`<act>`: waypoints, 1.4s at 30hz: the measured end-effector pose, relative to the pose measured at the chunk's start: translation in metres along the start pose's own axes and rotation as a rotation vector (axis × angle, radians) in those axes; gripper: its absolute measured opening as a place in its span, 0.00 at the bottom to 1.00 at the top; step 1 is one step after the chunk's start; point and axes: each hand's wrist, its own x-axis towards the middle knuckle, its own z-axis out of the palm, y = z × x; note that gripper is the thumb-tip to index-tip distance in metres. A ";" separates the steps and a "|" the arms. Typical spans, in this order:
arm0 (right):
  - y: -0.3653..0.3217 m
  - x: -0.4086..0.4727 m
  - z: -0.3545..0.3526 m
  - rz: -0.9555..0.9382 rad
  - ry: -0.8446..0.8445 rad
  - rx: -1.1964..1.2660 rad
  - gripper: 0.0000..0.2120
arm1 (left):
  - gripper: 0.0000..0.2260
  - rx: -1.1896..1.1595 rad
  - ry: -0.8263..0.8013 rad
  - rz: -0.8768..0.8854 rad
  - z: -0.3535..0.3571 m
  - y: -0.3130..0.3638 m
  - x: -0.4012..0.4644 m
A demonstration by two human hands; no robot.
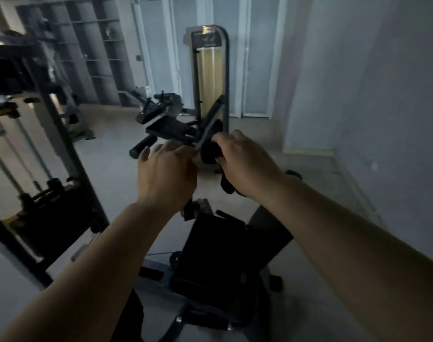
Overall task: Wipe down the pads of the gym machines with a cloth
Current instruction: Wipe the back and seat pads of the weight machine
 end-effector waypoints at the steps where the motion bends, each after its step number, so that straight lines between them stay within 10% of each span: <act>1: 0.010 -0.004 -0.008 0.014 0.009 -0.012 0.16 | 0.12 -0.024 -0.010 0.017 0.003 0.012 0.005; 21: 0.382 -0.150 -0.137 0.435 -0.099 0.051 0.25 | 0.10 -0.291 -0.154 0.122 0.202 0.353 0.073; 42: 0.677 0.107 -0.028 0.409 -0.116 0.050 0.20 | 0.10 -0.263 -0.175 0.035 0.473 0.379 0.369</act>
